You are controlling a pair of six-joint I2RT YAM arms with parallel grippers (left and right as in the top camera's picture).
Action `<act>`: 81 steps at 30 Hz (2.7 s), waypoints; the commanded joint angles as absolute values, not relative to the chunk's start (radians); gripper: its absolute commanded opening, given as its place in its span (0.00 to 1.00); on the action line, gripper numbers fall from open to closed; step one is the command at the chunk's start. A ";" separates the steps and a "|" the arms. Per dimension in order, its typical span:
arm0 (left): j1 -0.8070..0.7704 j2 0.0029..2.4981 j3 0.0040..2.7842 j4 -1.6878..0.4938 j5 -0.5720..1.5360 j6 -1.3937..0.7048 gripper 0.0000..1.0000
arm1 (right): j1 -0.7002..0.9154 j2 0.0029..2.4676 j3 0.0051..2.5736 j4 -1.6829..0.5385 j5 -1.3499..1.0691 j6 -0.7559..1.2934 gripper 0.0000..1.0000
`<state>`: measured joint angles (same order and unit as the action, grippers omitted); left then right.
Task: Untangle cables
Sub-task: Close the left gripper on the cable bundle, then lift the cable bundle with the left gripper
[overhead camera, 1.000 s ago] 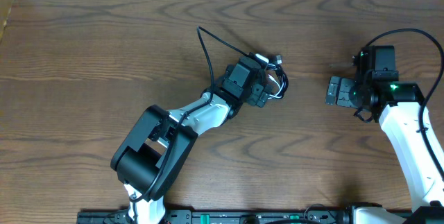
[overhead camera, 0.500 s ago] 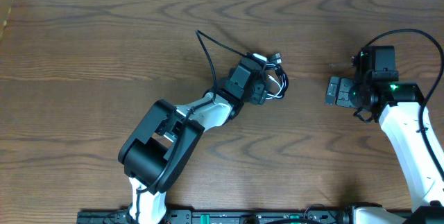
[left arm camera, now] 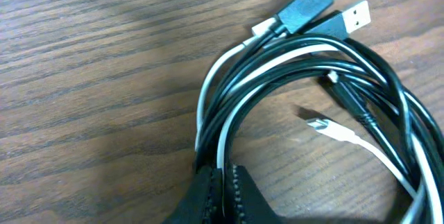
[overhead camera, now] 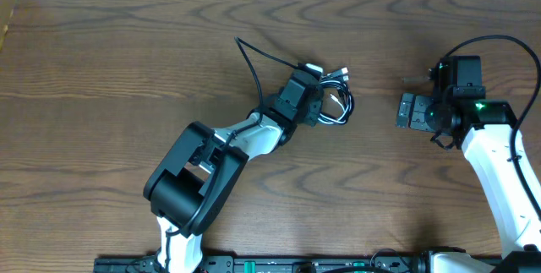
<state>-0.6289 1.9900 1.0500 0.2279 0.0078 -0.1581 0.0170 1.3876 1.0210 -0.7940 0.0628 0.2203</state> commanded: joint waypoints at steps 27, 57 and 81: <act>-0.627 1.673 1.066 0.004 -0.038 -0.178 0.67 | 0.015 1.388 0.955 -0.773 -0.060 0.226 0.99; -0.673 2.007 1.066 0.159 -0.029 -0.188 0.62 | 0.015 1.388 0.953 -0.715 -0.075 0.201 0.99; -0.686 1.683 1.097 0.123 -0.098 -0.193 0.08 | 0.015 1.388 0.953 -0.740 -0.183 0.162 0.99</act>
